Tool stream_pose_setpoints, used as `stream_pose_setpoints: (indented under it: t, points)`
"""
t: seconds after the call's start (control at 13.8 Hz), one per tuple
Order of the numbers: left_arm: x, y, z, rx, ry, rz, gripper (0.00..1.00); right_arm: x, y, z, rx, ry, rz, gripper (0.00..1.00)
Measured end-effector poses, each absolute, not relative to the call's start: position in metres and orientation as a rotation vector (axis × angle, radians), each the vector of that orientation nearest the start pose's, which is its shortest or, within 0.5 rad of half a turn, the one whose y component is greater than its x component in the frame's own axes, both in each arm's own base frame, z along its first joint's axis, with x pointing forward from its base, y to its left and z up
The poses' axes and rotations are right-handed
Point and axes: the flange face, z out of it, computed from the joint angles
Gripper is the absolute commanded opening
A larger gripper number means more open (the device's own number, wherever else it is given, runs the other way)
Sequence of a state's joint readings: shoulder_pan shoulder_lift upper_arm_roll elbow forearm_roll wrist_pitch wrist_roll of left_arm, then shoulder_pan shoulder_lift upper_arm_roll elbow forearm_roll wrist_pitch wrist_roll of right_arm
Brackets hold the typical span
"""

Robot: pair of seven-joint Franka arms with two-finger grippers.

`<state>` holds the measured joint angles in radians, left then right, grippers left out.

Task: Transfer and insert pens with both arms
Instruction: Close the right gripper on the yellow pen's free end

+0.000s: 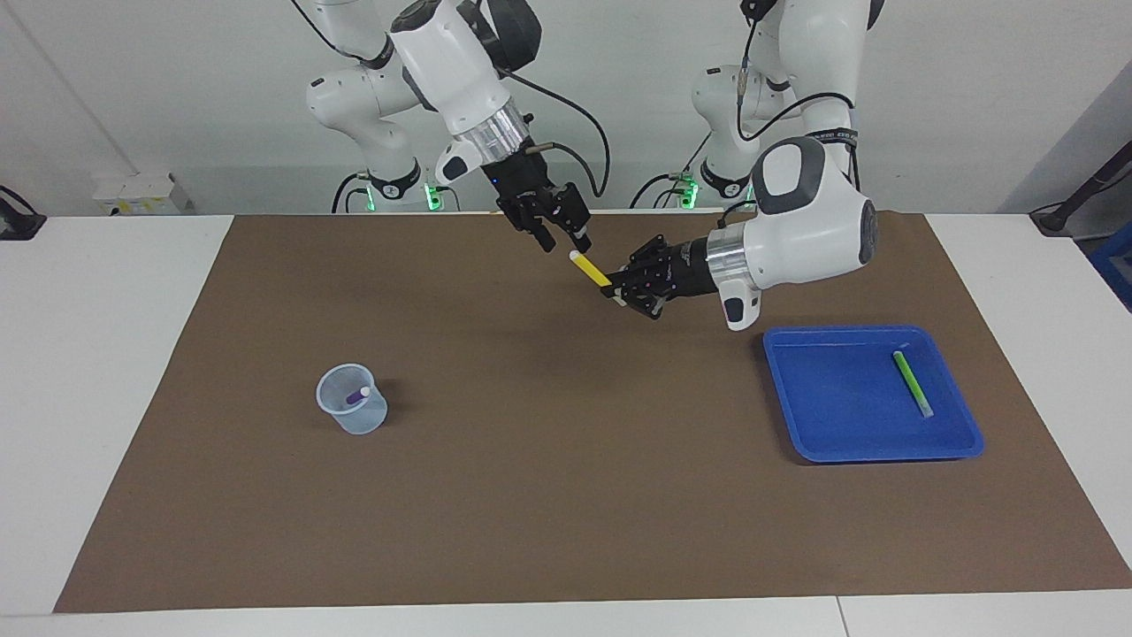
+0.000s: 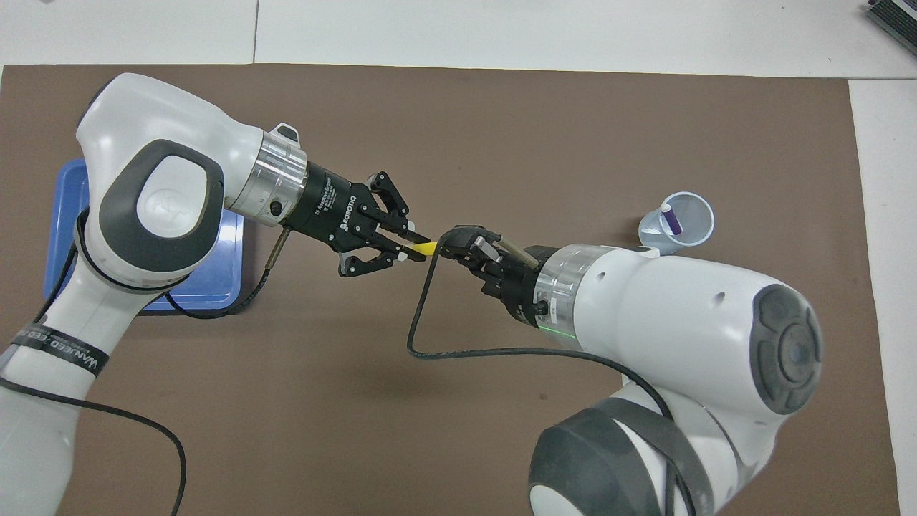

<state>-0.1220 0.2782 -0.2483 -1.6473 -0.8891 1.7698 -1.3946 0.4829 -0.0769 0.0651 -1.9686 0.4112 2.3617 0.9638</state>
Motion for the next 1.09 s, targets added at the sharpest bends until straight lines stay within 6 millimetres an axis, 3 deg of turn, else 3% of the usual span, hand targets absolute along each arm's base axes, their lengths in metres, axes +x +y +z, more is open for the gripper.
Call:
stream_pose_setpoints:
  t: [0.22,0.58,1.09]
  points:
    - [0.573,-0.283,0.479,-2.64,-1.994,1.43,0.0,0.489,0.304,0.556,-2.457,0.759,-0.147,0.62]
    - [0.57,-0.288,0.479,-2.644,-1.98,1.431,0.0,0.501,0.287,0.554,-2.491,0.66,-0.205,0.58]
    - [0.569,-0.29,0.478,-2.644,-1.975,1.432,0.0,0.502,0.287,0.554,-2.493,0.659,-0.205,0.51]
